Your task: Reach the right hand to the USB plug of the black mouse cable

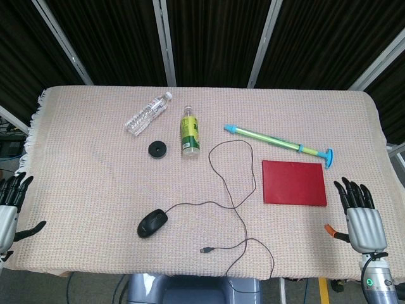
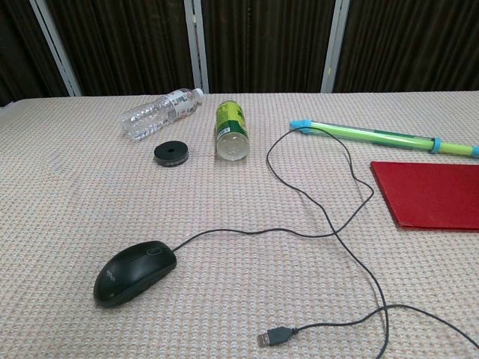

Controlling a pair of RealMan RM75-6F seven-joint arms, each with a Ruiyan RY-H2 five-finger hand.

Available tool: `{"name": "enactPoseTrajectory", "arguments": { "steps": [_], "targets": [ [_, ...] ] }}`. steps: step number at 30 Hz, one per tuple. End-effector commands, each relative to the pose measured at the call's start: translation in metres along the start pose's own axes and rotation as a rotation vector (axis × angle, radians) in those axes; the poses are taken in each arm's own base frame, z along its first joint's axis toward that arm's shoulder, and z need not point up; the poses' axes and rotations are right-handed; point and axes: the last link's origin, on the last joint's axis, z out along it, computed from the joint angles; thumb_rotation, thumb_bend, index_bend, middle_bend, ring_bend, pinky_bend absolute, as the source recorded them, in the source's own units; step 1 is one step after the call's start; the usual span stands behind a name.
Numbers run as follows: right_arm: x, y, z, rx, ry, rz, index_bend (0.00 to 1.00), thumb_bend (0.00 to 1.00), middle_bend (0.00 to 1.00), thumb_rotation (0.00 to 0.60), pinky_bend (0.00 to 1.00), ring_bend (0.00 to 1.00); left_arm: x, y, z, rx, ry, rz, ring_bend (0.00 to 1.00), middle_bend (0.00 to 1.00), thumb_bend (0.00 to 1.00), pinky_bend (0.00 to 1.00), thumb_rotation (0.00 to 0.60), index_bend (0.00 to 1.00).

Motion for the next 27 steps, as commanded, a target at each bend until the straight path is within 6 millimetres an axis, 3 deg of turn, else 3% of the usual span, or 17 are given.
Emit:
{"name": "enactPoseTrajectory", "arguments": {
  "steps": [1, 23, 27],
  "targets": [
    [-0.0004, -0.0008, 0.0001, 0.004, -0.001, -0.002, 0.05, 0.08, 0.00, 0.600, 0.00, 0.00, 0.0004, -0.0005, -0.0002, 0.001, 0.002, -0.001, 0.00, 0.00, 0.11, 0.00, 0.600, 0.03],
    [-0.0017, -0.0030, 0.0025, 0.019, -0.020, 0.026, 0.06, 0.06, 0.00, 0.600, 0.00, 0.00, 0.0000, -0.0003, 0.0000, 0.002, 0.000, -0.001, 0.00, 0.00, 0.11, 0.00, 0.600, 0.03],
    [0.0004, -0.0079, 0.0080, 0.076, -0.017, 0.050, 0.10, 0.06, 0.00, 0.600, 0.00, 0.00, -0.0013, 0.0005, -0.0012, 0.001, -0.006, 0.005, 0.00, 0.00, 0.11, 0.00, 0.600, 0.02]
  ]
}}
